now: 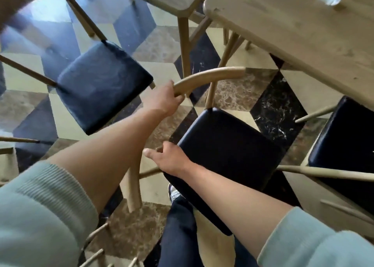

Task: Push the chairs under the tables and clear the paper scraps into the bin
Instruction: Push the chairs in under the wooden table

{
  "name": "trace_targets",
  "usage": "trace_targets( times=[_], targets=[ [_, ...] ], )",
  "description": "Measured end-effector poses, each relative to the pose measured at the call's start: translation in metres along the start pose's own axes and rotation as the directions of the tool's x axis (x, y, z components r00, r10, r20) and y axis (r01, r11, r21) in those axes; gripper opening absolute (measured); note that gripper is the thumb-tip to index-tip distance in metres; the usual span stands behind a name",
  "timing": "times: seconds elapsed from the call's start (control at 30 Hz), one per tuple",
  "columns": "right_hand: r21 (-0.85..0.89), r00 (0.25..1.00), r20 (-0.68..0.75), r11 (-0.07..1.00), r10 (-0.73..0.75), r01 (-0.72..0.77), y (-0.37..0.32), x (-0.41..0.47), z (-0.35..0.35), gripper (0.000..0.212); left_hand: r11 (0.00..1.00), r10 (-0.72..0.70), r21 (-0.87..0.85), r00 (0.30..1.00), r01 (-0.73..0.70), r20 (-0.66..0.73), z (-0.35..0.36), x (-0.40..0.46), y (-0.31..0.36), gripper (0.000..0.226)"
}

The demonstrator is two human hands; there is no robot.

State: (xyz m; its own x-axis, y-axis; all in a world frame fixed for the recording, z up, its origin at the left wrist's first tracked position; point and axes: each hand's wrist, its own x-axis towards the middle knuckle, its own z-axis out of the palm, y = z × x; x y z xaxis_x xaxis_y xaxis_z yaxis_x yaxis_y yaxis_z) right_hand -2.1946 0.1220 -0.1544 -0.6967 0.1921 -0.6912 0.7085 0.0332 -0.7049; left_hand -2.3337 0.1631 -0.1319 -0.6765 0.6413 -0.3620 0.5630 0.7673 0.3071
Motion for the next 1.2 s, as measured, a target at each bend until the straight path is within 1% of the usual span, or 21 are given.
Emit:
trace_targets(
  times=[0.07, 0.13, 0.2, 0.23, 0.33, 0.43, 0.5, 0.57, 0.63, 0.77, 0.87, 0.9, 0.93, 1.0, 1.03, 1.1, 1.2],
  targets=[
    [0.100, 0.997, 0.018, 0.992, 0.070, -0.071, -0.013, 0.011, 0.025, 0.063, 0.996, 0.093, 0.003, 0.994, -0.093, 0.053, -0.003, 0.015, -0.012, 0.020],
    [0.177, 0.993, 0.057, 0.977, 0.107, -0.116, -0.024, 0.019, 0.049, 0.067, 0.982, 0.187, -0.039, 0.978, -0.184, 0.094, -0.004, 0.021, -0.022, 0.016],
    [0.203, 0.984, 0.050, 0.963, 0.169, -0.175, -0.035, 0.030, 0.068, 0.069, 0.974, 0.226, -0.043, 0.970, -0.223, 0.090, -0.008, 0.025, -0.029, 0.014],
    [0.218, 0.979, 0.039, 0.955, 0.199, -0.202, -0.038, 0.034, 0.074, 0.067, 0.976, 0.216, -0.045, 0.973, -0.213, 0.076, -0.009, 0.026, -0.031, 0.013],
    [0.188, 0.969, 0.060, 0.950, 0.241, -0.248, -0.043, 0.038, 0.076, 0.062, 0.982, 0.173, -0.082, 0.984, -0.170, 0.039, -0.016, 0.027, -0.039, 0.012],
    [0.073, 0.967, 0.093, 0.967, 0.236, -0.243, -0.042, 0.033, 0.065, 0.061, 0.989, 0.079, -0.129, 0.996, -0.073, 0.041, -0.025, 0.031, -0.050, 0.011],
    [-0.004, 0.968, 0.114, 0.974, 0.224, -0.225, -0.039, 0.026, 0.053, 0.056, 0.987, 0.001, -0.163, 0.999, 0.007, 0.050, -0.032, 0.031, -0.055, 0.016],
    [0.011, 0.970, 0.130, 0.978, 0.205, -0.208, -0.033, 0.014, 0.035, 0.050, 0.980, -0.076, -0.181, 0.995, 0.087, 0.066, -0.036, 0.032, -0.050, 0.020],
    [0.022, 0.975, 0.133, 0.983, 0.180, -0.184, -0.021, 0.000, 0.009, 0.053, 0.965, -0.136, -0.212, 0.987, 0.151, 0.082, -0.037, 0.032, -0.038, 0.022],
    [-0.067, 0.983, 0.090, 0.986, 0.161, -0.156, 0.016, -0.031, -0.048, 0.050, 0.930, -0.200, -0.282, 0.968, 0.236, 0.151, -0.027, 0.026, -0.001, 0.020],
    [-0.207, 0.982, 0.018, 0.961, 0.189, -0.182, 0.047, -0.053, -0.092, 0.051, 0.870, -0.262, -0.351, 0.928, 0.346, 0.265, -0.014, 0.018, 0.025, 0.021],
    [-0.280, 0.981, -0.032, 0.941, 0.191, -0.192, 0.059, -0.063, -0.112, 0.046, 0.849, -0.281, -0.367, 0.913, 0.380, 0.295, -0.007, 0.018, 0.040, 0.024],
    [-0.355, 0.981, -0.072, 0.915, 0.179, -0.193, 0.062, -0.065, -0.122, 0.041, 0.824, -0.307, -0.382, 0.896, 0.418, 0.321, -0.004, 0.018, 0.040, 0.025],
    [-0.451, 0.973, -0.172, 0.866, 0.153, -0.216, 0.074, -0.074, -0.150, 0.032, 0.776, -0.327, -0.416, 0.866, 0.475, 0.379, 0.005, 0.019, 0.058, 0.027],
    [-0.481, 0.962, -0.232, 0.843, 0.140, -0.239, 0.086, -0.084, -0.170, 0.029, 0.756, -0.325, -0.426, 0.850, 0.496, 0.414, 0.015, 0.019, 0.078, 0.027],
    [-0.551, 0.934, -0.340, 0.782, 0.110, -0.292, 0.096, -0.089, -0.190, 0.022, 0.712, -0.321, -0.449, 0.819, 0.540, 0.477, 0.020, 0.017, 0.095, 0.030],
    [-0.593, 0.853, -0.516, 0.689, 0.073, -0.417, 0.126, -0.105, -0.233, 0.014, 0.663, -0.284, -0.475, 0.781, 0.579, 0.556, 0.036, 0.010, 0.140, 0.036]
  ],
)
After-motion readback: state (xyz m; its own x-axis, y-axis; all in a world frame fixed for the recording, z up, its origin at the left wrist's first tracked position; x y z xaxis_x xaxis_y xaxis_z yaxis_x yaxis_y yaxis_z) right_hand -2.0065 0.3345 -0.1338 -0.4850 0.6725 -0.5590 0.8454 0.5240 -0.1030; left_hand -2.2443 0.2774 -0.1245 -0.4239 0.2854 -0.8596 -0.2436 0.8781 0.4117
